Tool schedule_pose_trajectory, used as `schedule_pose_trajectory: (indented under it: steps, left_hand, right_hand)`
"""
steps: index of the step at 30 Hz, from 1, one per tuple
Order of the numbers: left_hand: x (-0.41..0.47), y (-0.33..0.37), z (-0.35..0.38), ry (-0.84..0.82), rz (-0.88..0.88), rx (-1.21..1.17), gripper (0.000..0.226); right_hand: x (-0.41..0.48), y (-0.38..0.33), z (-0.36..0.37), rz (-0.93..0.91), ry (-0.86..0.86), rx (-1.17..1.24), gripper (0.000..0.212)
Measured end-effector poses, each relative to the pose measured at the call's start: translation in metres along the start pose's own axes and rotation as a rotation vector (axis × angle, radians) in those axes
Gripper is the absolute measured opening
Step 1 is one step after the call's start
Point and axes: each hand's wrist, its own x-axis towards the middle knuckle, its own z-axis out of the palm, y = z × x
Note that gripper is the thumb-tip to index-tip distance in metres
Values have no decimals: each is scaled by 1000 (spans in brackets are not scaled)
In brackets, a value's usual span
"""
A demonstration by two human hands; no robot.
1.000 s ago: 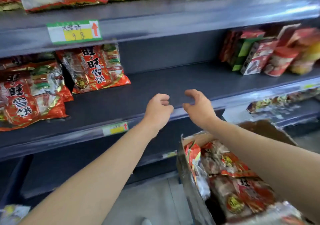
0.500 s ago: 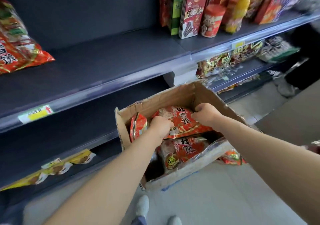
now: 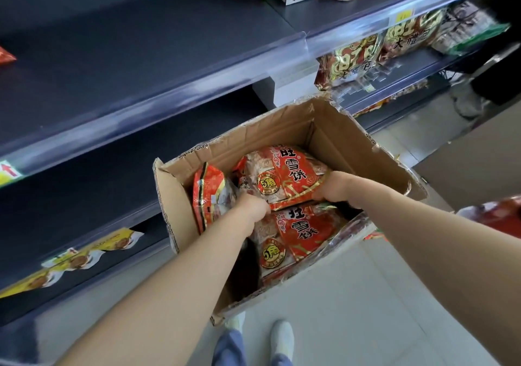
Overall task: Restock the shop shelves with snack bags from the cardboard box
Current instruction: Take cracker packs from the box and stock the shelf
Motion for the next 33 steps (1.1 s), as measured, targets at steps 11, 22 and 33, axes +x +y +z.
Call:
schedule_pose_trajectory:
  steps: [11,22,33]
  left_hand:
    - [9,0,21,-138,-95,-222,35]
    - [32,11,17,71,-81,-456,21]
    - [18,-20,-40,238,-124,1,39]
  right_hand:
    - [11,4,4,96,-200,-211,56]
    - [24,4,7,-27,-15,-37,44]
    - [19,-18,4,-30,25,35,61]
